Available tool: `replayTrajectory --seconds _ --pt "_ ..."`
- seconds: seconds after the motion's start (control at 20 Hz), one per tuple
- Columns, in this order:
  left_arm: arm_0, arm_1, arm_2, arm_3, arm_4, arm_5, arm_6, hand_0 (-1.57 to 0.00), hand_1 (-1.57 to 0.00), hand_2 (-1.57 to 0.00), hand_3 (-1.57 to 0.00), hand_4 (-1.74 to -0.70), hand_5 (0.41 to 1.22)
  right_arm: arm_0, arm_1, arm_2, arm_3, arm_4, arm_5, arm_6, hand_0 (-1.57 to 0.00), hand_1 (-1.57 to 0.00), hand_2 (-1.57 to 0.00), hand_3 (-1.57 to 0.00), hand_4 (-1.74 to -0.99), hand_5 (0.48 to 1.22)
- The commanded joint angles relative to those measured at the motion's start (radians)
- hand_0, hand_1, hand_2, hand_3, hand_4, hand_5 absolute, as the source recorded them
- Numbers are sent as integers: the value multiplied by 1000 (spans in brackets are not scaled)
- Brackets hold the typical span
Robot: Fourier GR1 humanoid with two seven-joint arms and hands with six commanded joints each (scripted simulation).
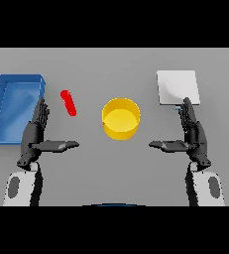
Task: Pick up the red beaker and tilt it to pour out 1 green nut into yellow bowl. Pick up the yellow bowl and place it on the metallic measuring scale.
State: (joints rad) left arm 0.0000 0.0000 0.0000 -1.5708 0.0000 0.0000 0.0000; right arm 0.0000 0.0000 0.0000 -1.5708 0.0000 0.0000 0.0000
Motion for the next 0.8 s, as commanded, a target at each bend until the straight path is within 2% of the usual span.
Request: replayTrajectory --seconds 0.0,0.25,0.3,0.35,0.5,0.6,0.75 --pt "1 1 0 -1 1 0 -1 1 1 1 1 -1202 677 0 1 1 0 0 -1 0 1 1 1 1 -1177 572" --pt "-1 10 8 1 10 -5 11 1 1 1 1 -1202 677 1 7 7 0 7 -5 -2 1 1 1 1 -1177 572" --pt "44 36 -24 -50 -25 -24 -29 1 1 1 1 -1202 677 29 -36 36 -31 84 -16 -39 1 1 1 1 -1177 572" --pt "71 51 -49 -85 -47 -37 -44 1 1 1 1 -1203 677 36 -52 60 -49 132 -25 -42 1 1 1 1 -1178 573" --pt "85 63 -80 -133 -82 -36 7 1 1 1 1 -1200 672 39 -66 87 -70 182 -30 -22 1 1 1 1 -1193 582" --pt "93 62 -86 -134 -92 -31 26 1 1 1 1 -1191 663 39 -75 83 -70 179 -25 -34 1 1 1 1 -1196 584" --pt "92 68 -93 -141 -103 -32 38 1 1 1 1 -1173 653 51 -69 81 -80 134 9 -42 1 1 1 1 -1244 597"
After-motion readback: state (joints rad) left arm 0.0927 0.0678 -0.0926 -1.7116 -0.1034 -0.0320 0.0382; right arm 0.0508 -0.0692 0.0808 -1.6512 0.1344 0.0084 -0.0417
